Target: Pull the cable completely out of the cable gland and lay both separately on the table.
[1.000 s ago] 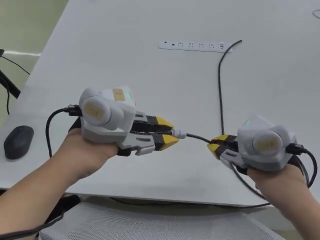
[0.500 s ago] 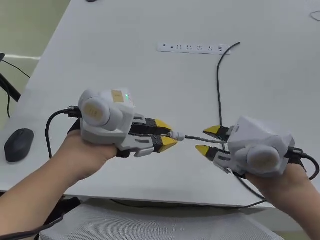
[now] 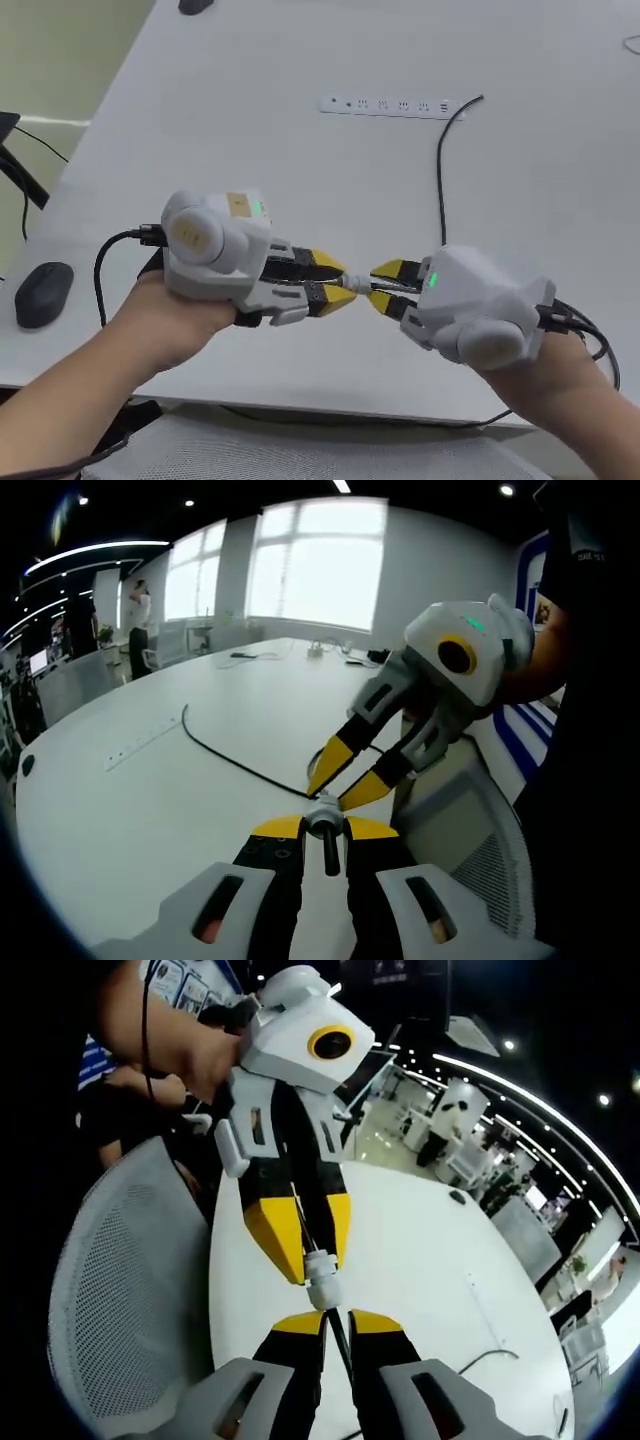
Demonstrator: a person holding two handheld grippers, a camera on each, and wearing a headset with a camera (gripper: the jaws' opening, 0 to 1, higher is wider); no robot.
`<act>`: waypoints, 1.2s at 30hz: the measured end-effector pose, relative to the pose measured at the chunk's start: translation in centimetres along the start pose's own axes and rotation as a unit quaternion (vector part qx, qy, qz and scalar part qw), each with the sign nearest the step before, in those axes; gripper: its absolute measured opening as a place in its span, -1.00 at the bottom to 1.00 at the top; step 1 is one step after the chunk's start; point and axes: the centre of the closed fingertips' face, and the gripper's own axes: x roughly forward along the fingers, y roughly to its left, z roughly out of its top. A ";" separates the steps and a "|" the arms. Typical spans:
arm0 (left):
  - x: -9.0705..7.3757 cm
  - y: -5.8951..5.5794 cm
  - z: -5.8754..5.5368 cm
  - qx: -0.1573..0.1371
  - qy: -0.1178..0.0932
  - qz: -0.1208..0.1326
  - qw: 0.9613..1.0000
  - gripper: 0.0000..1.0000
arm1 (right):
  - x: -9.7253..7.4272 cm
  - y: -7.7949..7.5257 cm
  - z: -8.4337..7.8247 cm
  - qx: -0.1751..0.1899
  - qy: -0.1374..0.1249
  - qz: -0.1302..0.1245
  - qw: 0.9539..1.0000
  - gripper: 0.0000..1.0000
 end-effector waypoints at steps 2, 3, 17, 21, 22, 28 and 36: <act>0.0 -0.1 -0.1 0.001 0.002 0.000 1.000 -0.70 | 0.1 0.3 0.0 0.006 0.000 0.005 1.000 -0.98; -0.1 -0.1 -0.1 0.001 0.003 0.000 1.000 -0.70 | 0.2 0.4 -0.1 0.004 0.000 0.005 1.000 -0.98; 0.0 -0.7 0.1 -0.001 -0.007 0.001 1.000 -0.70 | -0.3 0.2 -1.8 0.062 0.015 -0.002 0.998 -1.00; 0.0 -1.1 0.3 -0.002 -0.011 0.002 1.000 -0.70 | -0.6 0.3 -2.7 0.098 0.018 -0.001 0.995 -1.00; 0.0 -1.1 0.3 -0.003 -0.011 0.002 1.000 -0.70 | -0.6 0.4 -2.9 0.111 0.020 0.001 0.994 -1.00; -0.3 -1.2 0.2 -0.006 -0.010 0.006 1.000 -0.70 | -0.6 0.8 -4.2 0.153 0.028 0.005 0.988 -1.00; -0.6 -1.4 -0.2 -0.009 -0.009 0.014 1.000 -0.70 | -0.2 1.2 -6.1 0.191 0.042 0.012 0.981 -1.00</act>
